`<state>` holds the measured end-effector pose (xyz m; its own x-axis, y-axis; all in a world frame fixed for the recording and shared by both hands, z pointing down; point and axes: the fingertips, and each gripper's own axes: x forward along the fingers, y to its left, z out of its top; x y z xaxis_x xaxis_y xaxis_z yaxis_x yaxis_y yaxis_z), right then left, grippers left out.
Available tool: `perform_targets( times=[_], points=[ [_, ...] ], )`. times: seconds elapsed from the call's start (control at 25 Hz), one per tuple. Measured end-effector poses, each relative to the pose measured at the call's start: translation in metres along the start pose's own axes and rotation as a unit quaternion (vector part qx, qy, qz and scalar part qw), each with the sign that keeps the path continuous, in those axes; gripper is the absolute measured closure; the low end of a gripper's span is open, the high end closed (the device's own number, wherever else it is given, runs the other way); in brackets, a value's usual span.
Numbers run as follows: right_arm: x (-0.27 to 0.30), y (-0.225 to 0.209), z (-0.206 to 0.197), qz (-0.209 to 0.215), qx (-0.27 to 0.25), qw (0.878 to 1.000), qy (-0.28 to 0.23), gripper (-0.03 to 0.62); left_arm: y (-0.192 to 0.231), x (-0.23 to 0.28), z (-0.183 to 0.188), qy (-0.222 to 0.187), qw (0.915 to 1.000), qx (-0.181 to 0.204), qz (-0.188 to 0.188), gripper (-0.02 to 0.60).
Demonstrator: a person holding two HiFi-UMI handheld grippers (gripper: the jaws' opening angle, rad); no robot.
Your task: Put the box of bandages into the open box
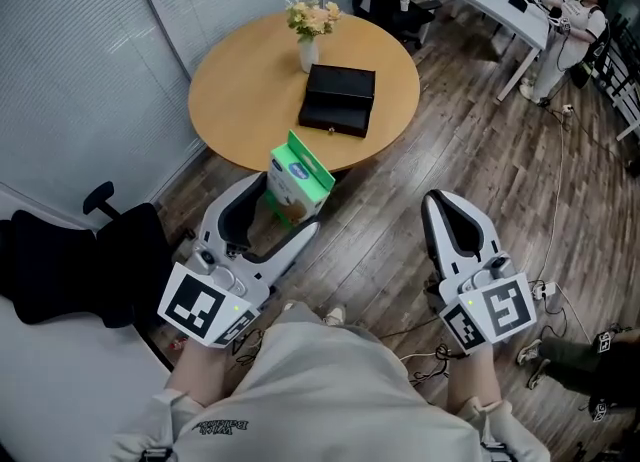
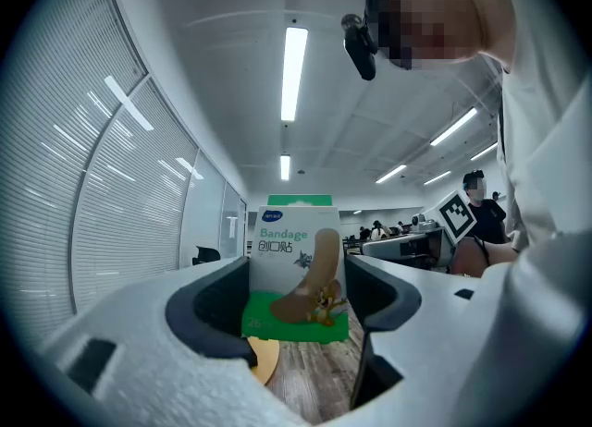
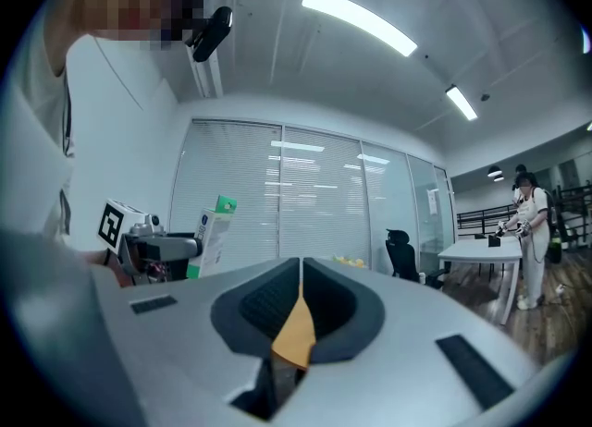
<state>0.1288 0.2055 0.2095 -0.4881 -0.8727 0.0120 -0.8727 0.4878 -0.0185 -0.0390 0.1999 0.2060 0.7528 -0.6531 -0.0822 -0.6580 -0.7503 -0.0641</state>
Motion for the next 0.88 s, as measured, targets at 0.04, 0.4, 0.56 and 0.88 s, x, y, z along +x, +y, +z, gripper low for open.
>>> perform_targets(
  times=[0.04,0.4,0.56,0.88],
  points=[
    [0.000,-0.001,-0.002,0.001,0.001,1.000,0.001,0.559,0.001,0.000,-0.001,0.000,1.0000,-0.002,0.003,0.241],
    [-0.002,-0.012,-0.009,0.007,0.003,1.000,0.002,0.559,0.001,0.001,-0.005,0.001,0.9997,-0.009,0.023,0.241],
    [0.001,-0.010,-0.011,0.013,0.002,1.000,-0.001,0.559,0.003,0.001,-0.008,0.003,0.9996,-0.005,0.026,0.242],
    [0.006,-0.012,-0.022,0.021,-0.007,1.000,0.000,0.559,0.008,0.001,-0.019,0.001,0.9993,-0.008,0.037,0.242]
  ],
)
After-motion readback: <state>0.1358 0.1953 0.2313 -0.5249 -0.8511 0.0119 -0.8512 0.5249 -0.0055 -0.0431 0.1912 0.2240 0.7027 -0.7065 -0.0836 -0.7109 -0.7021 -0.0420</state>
